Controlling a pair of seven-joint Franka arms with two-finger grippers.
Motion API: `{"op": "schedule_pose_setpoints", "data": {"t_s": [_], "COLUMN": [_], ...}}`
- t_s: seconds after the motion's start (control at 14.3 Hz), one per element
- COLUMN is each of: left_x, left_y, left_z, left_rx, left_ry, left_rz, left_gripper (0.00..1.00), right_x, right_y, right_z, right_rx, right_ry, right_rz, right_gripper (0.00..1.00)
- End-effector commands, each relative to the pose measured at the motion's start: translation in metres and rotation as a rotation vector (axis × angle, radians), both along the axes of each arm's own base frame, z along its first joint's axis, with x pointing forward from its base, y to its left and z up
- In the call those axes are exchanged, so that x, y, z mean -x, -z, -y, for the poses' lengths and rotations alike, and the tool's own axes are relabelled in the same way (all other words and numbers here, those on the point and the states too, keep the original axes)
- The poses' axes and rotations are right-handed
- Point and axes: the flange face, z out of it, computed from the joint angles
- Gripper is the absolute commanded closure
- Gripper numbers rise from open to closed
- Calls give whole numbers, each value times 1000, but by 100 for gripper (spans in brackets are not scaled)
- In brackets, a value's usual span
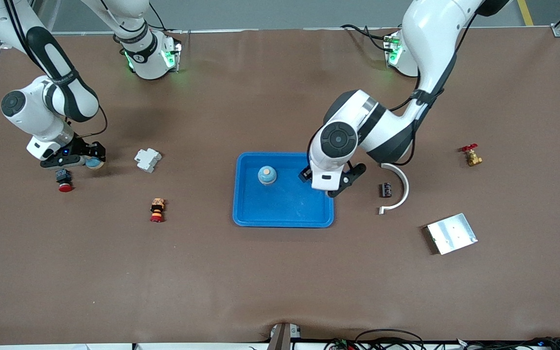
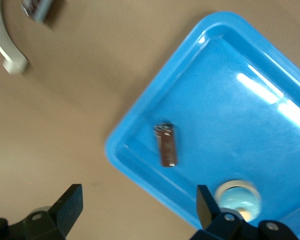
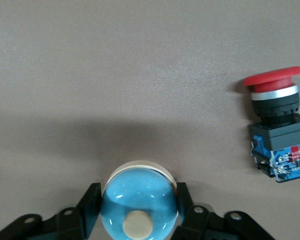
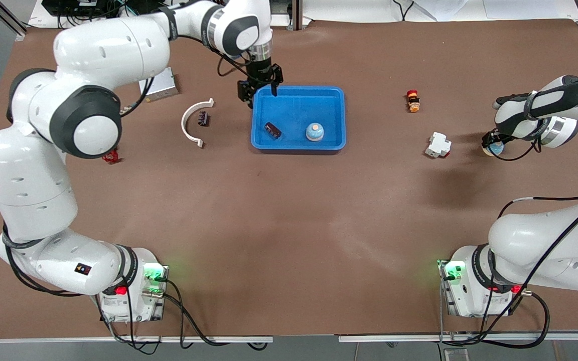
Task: Place electrolytic capacitor and blue bell in tray
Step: 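Release the capacitor into the tray while the right gripper grasps the bell, then reach the left gripper into the clamp while the right gripper carries the bell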
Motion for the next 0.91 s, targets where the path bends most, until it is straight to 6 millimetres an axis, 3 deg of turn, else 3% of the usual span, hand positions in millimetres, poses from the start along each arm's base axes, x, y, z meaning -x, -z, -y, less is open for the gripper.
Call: {"op": "schedule_pose_setpoints", "data": {"t_s": [0.0,0.07,0.14,0.28,0.49,0.84], "left_x": [-5,-6,-10,-17,-23,-26], "left_y": [-17,-25,-32,-49,-70,-76], "left_z": [-33,-42,-55,-91,-145,-235], "left_rx": [-26,-20,-17,-4,13,54], "left_ry": [147,171,187,236,303,432], "left_rz": [10,17,24,34,45,26], "left_gripper": [0,0,0,0,0,0], "right_x": [4,4,4,0,-13,-28], "right_y": [1,1,1,-1,-21,-67], "right_z": [-4,-4,-5,-14,-40,-110], "right_rx": [-3,-3,-4,-7,-6,-23], "right_ry": [-8,-8,-10,-24,-22,63], "right_rz": [5,5,3,1,10,-23], "right_gripper": [68,88,100,100,100,100]}}
